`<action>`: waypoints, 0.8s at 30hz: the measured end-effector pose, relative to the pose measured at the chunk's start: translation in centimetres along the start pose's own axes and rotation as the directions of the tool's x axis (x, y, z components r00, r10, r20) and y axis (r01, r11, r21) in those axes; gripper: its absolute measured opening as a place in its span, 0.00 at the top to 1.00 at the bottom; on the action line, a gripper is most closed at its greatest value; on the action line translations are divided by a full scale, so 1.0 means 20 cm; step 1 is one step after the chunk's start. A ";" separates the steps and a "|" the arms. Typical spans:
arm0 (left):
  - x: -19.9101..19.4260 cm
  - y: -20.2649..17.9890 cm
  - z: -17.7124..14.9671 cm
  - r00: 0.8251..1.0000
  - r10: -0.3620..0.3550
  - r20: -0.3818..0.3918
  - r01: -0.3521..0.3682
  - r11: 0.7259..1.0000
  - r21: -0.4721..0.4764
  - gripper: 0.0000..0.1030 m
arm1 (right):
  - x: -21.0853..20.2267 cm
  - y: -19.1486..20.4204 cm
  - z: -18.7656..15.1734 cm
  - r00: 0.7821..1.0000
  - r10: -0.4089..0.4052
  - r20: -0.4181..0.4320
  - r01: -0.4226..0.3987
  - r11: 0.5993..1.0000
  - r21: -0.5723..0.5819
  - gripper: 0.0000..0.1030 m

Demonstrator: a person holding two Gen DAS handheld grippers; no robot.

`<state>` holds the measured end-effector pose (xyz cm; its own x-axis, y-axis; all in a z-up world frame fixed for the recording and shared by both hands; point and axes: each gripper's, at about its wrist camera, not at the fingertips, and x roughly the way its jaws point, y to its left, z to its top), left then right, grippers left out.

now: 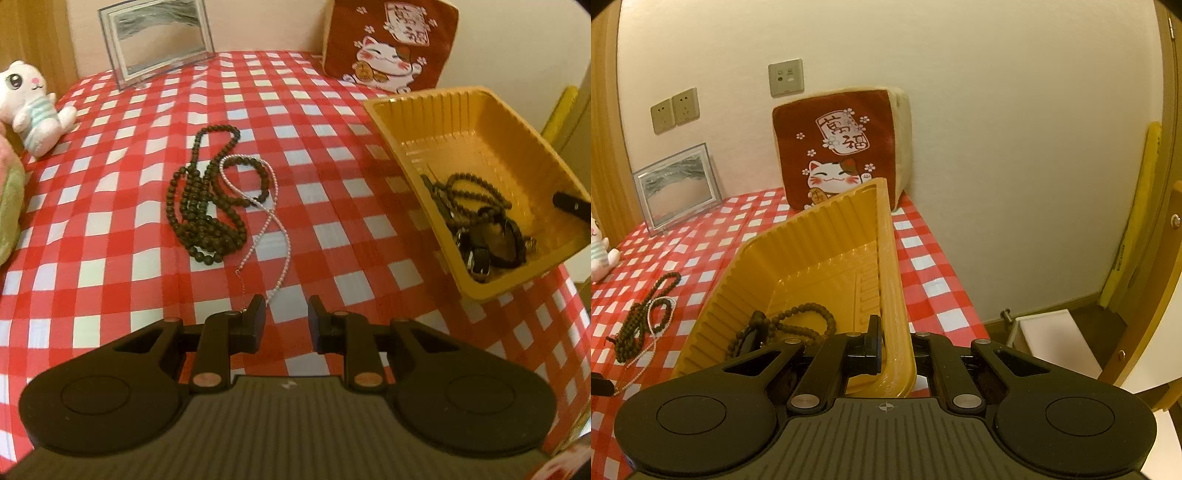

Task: Organize jewelry
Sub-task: 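Reach the left tool to the white pearl strand and close on it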

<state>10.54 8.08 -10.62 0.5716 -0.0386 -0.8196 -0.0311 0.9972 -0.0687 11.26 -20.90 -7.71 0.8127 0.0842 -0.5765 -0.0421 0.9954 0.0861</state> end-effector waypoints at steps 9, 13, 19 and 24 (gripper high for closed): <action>0.11 0.02 0.10 1.000 -0.003 0.020 0.004 1.000 -0.021 0.79 | 0.00 -0.01 0.00 1.000 -0.002 -0.002 0.002 1.000 0.002 0.95; 0.17 0.03 0.17 0.999 0.005 0.043 -0.002 0.998 -0.060 0.79 | 0.00 -0.01 0.00 1.000 -0.005 0.000 0.005 1.000 0.000 0.95; 0.30 0.08 0.26 0.999 0.018 0.039 -0.013 0.989 -0.145 0.79 | 0.01 -0.01 0.00 1.000 -0.007 -0.005 0.007 1.000 0.005 0.95; 0.36 0.13 0.31 0.999 0.021 0.041 -0.011 0.971 -0.238 0.79 | 0.02 -0.02 0.00 1.000 -0.012 -0.012 0.012 1.000 0.009 0.95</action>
<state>19.70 10.79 -13.16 0.6038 -0.0148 -0.7970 -0.2319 0.9533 -0.1933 11.69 -21.32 -8.00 0.8063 0.0725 -0.5871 -0.0270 0.9959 0.0859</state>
